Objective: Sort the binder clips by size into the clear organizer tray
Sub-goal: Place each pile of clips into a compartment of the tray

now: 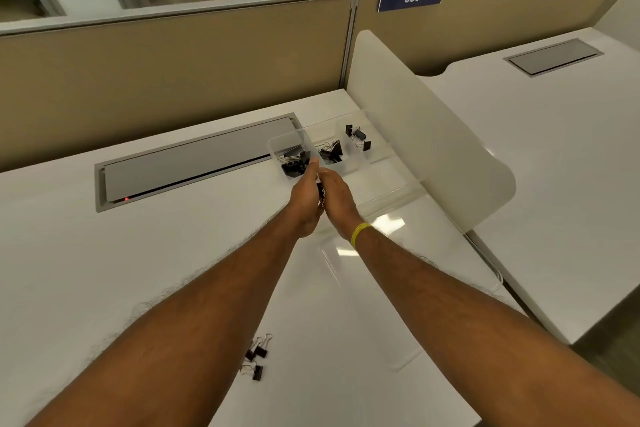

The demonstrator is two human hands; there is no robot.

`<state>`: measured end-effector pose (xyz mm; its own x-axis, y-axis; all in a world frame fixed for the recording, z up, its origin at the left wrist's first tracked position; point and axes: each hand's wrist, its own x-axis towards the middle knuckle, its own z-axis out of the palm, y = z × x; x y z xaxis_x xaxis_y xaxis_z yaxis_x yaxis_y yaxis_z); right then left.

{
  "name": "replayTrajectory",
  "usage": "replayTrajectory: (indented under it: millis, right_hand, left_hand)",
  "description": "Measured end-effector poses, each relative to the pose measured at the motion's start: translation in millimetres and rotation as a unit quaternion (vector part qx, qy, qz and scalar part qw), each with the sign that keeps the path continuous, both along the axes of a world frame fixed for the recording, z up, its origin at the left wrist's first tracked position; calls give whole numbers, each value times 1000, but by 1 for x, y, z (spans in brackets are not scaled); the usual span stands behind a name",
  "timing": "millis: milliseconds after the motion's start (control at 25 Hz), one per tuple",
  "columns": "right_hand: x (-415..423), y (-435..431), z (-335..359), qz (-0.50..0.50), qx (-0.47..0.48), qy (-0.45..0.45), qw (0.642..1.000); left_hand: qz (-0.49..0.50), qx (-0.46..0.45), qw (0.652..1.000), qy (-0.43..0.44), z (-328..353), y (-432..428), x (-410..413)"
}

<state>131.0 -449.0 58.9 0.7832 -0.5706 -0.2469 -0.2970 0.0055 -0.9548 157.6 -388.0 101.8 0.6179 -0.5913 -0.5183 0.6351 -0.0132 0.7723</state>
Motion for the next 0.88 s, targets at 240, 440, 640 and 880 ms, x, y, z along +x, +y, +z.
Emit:
replayTrajectory:
  millis: [240, 440, 640, 880]
  right_hand:
    - [-3, -19, -3, -5, -1, -4, 1000]
    - [-17, -19, 3, -21, -16, -18, 999]
    - [-40, 4, 7, 12, -89, -21, 996]
    - [-79, 54, -9, 181, -254, 5, 950]
  left_hand:
    - [-9, 81, 994, -68, -23, 9, 24]
    - [1, 84, 987, -134, -26, 34, 33]
    - [-27, 150, 958, -245, -45, 85, 10]
    - [-126, 250, 896, -344, -52, 137, -29]
